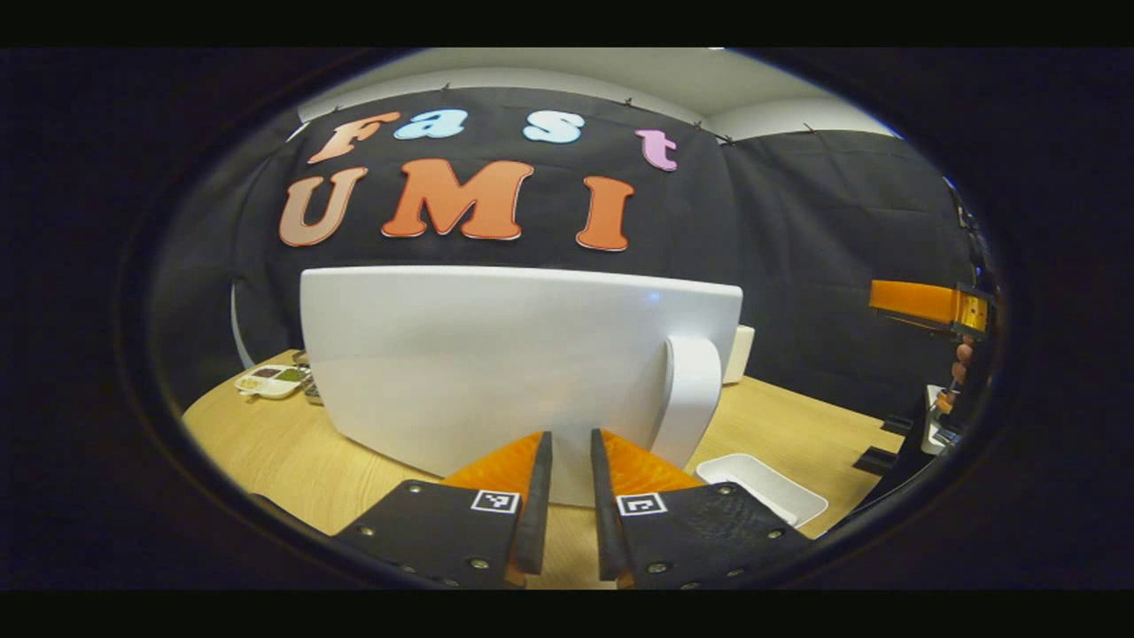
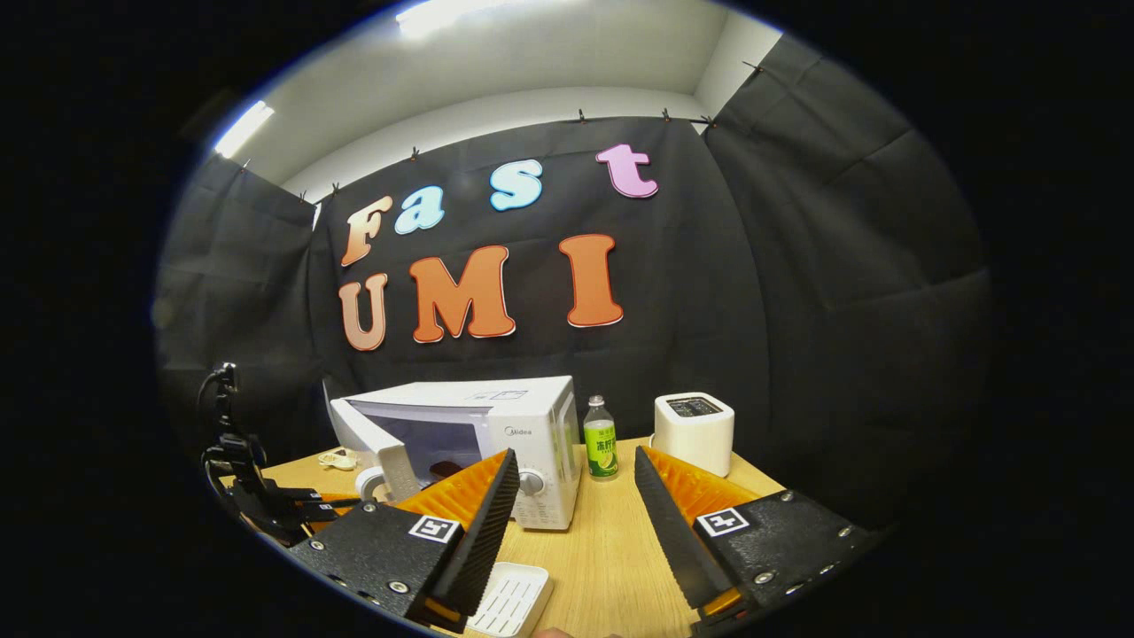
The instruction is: Open the microwave oven with the left hand, put the food in, and close the microwave oven.
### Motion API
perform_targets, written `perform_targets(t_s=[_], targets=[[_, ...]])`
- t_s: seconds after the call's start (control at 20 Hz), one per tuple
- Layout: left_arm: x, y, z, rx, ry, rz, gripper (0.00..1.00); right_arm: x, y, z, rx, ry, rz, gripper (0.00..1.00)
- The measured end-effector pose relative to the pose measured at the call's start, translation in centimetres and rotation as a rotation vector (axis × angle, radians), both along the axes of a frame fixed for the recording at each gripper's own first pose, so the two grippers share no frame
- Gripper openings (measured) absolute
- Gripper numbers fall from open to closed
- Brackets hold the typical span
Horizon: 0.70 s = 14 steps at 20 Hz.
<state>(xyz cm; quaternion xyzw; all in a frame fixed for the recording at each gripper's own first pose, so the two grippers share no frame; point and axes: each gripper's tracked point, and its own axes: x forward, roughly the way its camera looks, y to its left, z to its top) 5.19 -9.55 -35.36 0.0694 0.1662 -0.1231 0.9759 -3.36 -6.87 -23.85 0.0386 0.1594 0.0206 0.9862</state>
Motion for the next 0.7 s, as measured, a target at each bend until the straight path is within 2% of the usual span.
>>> perform_targets(t_s=[0.25,0.7], targets=[[3.7,-1.7,-1.5,0.018,-0.01,0.002,0.1,-0.6,-1.1,-0.2,-0.013,0.014,0.003,0.82],[10.2,-3.8,-2.1,0.065,-0.056,0.032,0.12,-1.5,-0.8,-1.3,-0.038,0.046,0.042,0.82]])
